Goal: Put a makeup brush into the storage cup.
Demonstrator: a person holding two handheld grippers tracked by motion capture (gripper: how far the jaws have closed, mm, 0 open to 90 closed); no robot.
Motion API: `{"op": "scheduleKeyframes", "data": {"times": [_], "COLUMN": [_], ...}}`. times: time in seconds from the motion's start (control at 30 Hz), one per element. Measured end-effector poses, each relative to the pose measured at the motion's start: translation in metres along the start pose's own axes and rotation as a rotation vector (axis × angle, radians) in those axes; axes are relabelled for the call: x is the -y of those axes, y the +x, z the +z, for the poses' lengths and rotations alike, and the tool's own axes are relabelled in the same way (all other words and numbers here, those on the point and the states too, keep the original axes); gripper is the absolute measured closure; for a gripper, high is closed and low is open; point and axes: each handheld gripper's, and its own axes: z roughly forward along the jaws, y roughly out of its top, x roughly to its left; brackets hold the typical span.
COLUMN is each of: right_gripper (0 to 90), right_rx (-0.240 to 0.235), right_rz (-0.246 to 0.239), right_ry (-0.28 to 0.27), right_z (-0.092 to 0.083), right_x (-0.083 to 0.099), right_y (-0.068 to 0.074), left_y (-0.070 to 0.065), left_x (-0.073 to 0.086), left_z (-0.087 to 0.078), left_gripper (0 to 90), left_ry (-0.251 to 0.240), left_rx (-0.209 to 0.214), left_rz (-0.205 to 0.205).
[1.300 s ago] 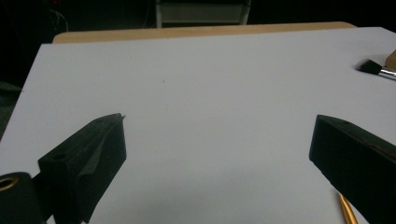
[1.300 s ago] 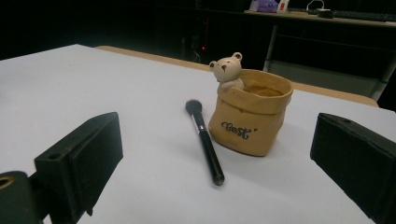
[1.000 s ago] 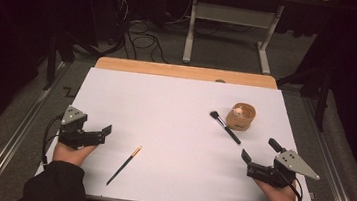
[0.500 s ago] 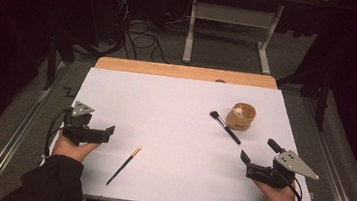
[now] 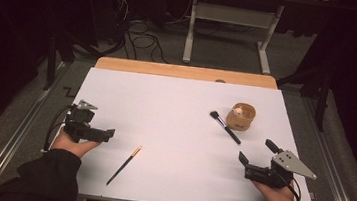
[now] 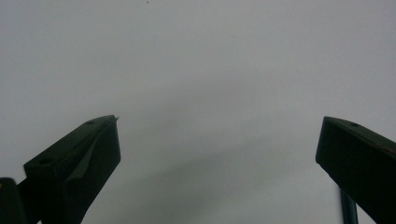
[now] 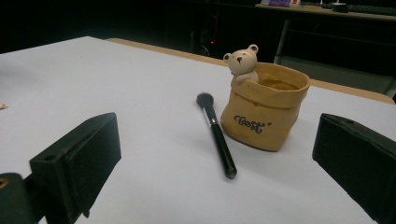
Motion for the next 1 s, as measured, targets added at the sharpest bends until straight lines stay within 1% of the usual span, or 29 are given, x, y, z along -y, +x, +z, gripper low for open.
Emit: {"op": "scheduleKeyframes", "data": {"times": [0.17,0.33,0.5,0.53,0.6,0.63,0.77,0.87,0.9,0.93,1.0], "right_gripper": [1.7,1.7,1.8,1.8,1.8,1.8,1.8,2.0,2.0,2.0,2.1], "right_rx": [-0.004,-0.009,-0.012,-0.012,-0.012,-0.012,-0.013,-0.013,-0.014,-0.014,-0.015], "right_rz": [-0.002,0.000,0.000,0.001,0.002,0.001,0.001,0.002,0.002,0.001,0.001], "right_ry": [0.000,0.006,0.009,0.009,0.008,0.008,0.009,0.009,0.009,0.009,0.009], "right_z": [0.0003,0.0006,0.0011,0.0011,0.0010,0.0008,0.0010,0.0011,0.0011,0.0011,0.0011], "right_x": [0.0004,0.0011,0.0017,0.0017,0.0017,0.0016,0.0017,0.0019,0.0020,0.0020,0.0021], "right_y": [0.0005,0.0008,0.0008,0.0008,0.0008,0.0010,0.0012,0.0014,0.0015,0.0015,0.0016], "left_y": [0.0004,0.0003,0.0009,0.0008,0.0002,0.0001,-0.0006,-0.0005,0.0000,0.0000,0.0001], "left_x": [-0.0031,-0.0061,-0.0085,-0.0090,-0.0092,-0.0095,-0.0095,-0.0098,-0.0099,-0.0099,-0.0099], "left_z": [0.0018,0.0027,0.0018,0.0018,0.0021,0.0023,0.0014,0.0003,-0.0006,-0.0006,-0.0013], "left_gripper": [0.7,1.3,2.3,2.5,2.6,2.7,4.1,4.5,5.1,5.9,6.4], "left_ry": [0.045,0.092,0.125,0.137,0.157,0.179,0.196,0.218,0.232,0.232,0.249], "left_rx": [0.021,0.040,0.049,0.049,0.056,0.071,0.082,0.091,0.104,0.104,0.114], "left_rz": [-0.007,0.000,0.008,0.016,0.016,0.018,0.033,0.029,0.024,0.024,0.020]}}
